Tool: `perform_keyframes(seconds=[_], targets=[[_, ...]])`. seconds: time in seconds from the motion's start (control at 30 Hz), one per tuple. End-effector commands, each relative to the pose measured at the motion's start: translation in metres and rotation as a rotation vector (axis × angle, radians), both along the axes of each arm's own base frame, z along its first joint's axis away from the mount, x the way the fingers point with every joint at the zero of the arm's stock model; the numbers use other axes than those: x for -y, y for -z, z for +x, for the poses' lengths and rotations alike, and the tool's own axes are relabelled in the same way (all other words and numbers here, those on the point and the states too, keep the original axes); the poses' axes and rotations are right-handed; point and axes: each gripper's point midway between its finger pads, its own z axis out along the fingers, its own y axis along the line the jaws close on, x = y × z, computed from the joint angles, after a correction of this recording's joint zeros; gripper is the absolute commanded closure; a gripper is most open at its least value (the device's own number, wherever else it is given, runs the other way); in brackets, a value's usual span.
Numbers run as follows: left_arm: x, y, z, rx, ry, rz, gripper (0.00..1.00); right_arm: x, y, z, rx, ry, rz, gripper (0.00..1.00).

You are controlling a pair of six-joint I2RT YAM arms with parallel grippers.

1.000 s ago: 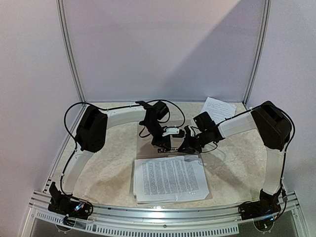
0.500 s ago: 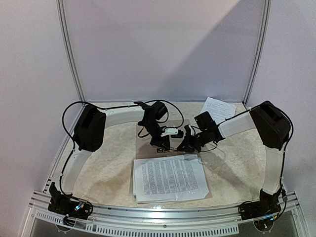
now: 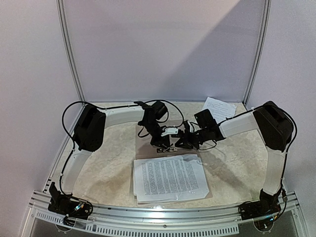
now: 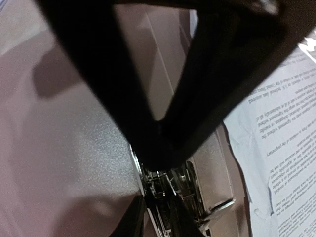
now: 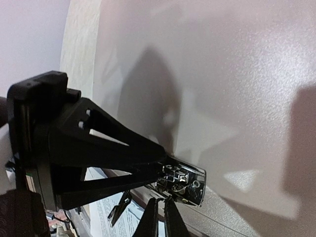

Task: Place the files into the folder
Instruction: Open the spring clip on the folder with some files.

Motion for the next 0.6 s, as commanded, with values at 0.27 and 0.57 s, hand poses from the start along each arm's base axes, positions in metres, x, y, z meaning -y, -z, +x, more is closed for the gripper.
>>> perform_keyframes(seconds=[0.27,0.57], targets=[[-0.025,-0.028,0.045,0.073,-0.198,0.038,0.69,0.007,-0.037,-0.005,0.062,0.015,-0.051,0.91],[-0.018,-0.111,0.063,0.170,-0.265,-0.112,0.58,0.014,-0.017,-0.002,0.073,0.086,-0.129,0.99]])
